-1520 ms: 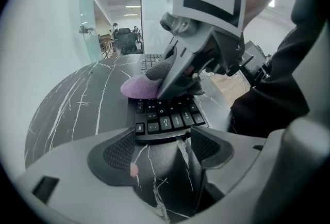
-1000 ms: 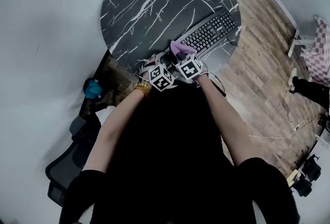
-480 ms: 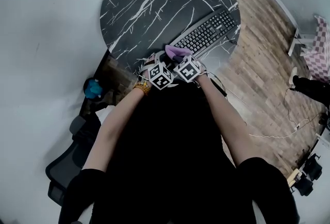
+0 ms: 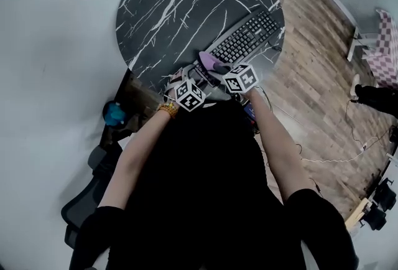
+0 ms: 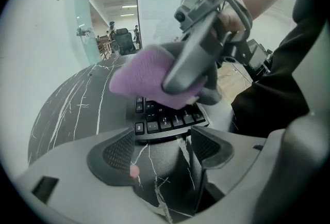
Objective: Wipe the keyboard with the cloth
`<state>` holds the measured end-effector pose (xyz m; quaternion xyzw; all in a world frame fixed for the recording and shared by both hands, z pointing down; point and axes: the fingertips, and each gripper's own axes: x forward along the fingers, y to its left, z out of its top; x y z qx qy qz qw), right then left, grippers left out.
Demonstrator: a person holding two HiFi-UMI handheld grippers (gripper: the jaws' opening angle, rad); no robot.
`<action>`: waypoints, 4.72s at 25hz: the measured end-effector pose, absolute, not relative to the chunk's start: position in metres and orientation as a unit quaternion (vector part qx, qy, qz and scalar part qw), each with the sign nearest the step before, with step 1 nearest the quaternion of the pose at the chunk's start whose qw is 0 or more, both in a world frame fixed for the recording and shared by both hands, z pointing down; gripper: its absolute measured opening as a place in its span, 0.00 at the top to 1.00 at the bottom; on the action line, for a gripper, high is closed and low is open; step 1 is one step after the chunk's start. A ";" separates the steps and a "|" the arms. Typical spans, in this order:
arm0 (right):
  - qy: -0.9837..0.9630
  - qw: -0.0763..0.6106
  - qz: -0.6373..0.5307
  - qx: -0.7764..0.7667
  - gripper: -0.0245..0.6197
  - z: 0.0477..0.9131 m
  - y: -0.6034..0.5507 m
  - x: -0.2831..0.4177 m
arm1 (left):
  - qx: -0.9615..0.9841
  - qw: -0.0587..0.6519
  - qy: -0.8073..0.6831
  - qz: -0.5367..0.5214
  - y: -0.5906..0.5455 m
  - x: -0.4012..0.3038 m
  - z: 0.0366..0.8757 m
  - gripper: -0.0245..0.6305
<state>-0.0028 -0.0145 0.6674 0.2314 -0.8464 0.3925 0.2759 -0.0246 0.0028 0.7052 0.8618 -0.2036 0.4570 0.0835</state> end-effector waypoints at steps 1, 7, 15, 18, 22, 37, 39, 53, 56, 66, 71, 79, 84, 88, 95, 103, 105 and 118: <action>-0.851 0.255 0.382 0.255 0.86 0.658 -0.027 0.009 | 0.863 0.082 -0.204 0.456 0.002 -0.025 0.705 0.46; -0.846 0.176 0.351 0.361 0.86 0.614 -0.090 0.098 | 0.864 0.081 -0.208 0.451 0.003 -0.024 0.705 0.46; -0.800 0.229 0.245 0.499 0.86 0.608 -0.131 0.214 | 0.863 0.088 -0.209 0.452 0.002 -0.026 0.703 0.46; -0.777 0.251 0.225 0.532 0.86 0.609 -0.141 0.247 | 0.862 0.090 -0.210 0.452 0.002 -0.026 0.704 0.46; -0.741 0.306 0.194 0.565 0.86 0.615 -0.150 0.291 | 0.863 0.085 -0.210 0.451 0.006 -0.029 0.704 0.46; -0.681 0.482 0.160 0.528 0.86 0.669 -0.205 0.338 | 0.859 0.086 -0.210 0.459 0.006 -0.030 0.701 0.46; -0.678 0.499 0.151 0.518 0.86 0.677 -0.207 0.336 | 0.858 0.086 -0.210 0.460 0.006 -0.029 0.700 0.46; -0.670 0.481 0.254 0.505 0.86 0.702 -0.197 0.310 | 0.857 0.086 -0.206 0.464 0.006 -0.028 0.700 0.46; -0.672 0.473 0.258 0.508 0.86 0.702 -0.194 0.305 | 0.858 0.086 -0.207 0.462 0.007 -0.028 0.700 0.46; -0.681 0.452 0.275 0.506 0.86 0.700 -0.188 0.288 | 0.861 0.081 -0.208 0.456 0.006 -0.027 0.700 0.46; -0.678 0.450 0.275 0.512 0.86 0.700 -0.183 0.280 | 0.861 0.081 -0.209 0.456 0.007 -0.028 0.700 0.46; -0.674 0.451 0.272 0.518 0.86 0.699 -0.180 0.276 | 0.861 0.079 -0.213 0.456 0.006 -0.028 0.700 0.46; -0.680 0.443 0.280 0.513 0.86 0.699 -0.171 0.265 | 0.862 0.078 -0.213 0.454 0.006 -0.027 0.701 0.46; -0.686 0.438 0.284 0.507 0.86 0.700 -0.162 0.253 | 0.862 0.077 -0.214 0.454 0.005 -0.028 0.701 0.46; -0.686 0.437 0.287 0.505 0.86 0.701 -0.152 0.241 | 0.862 0.077 -0.216 0.452 0.006 -0.027 0.701 0.46; -0.688 0.434 0.283 0.508 0.86 0.703 -0.139 0.228 | 0.863 0.077 -0.217 0.451 0.006 -0.026 0.701 0.46; -0.689 0.439 0.279 0.505 0.86 0.701 -0.137 0.226 | 0.864 0.077 -0.217 0.448 0.006 -0.025 0.701 0.46; -0.700 0.425 0.292 0.495 0.86 0.704 -0.106 0.183 | 0.866 0.075 -0.219 0.443 0.005 -0.026 0.703 0.45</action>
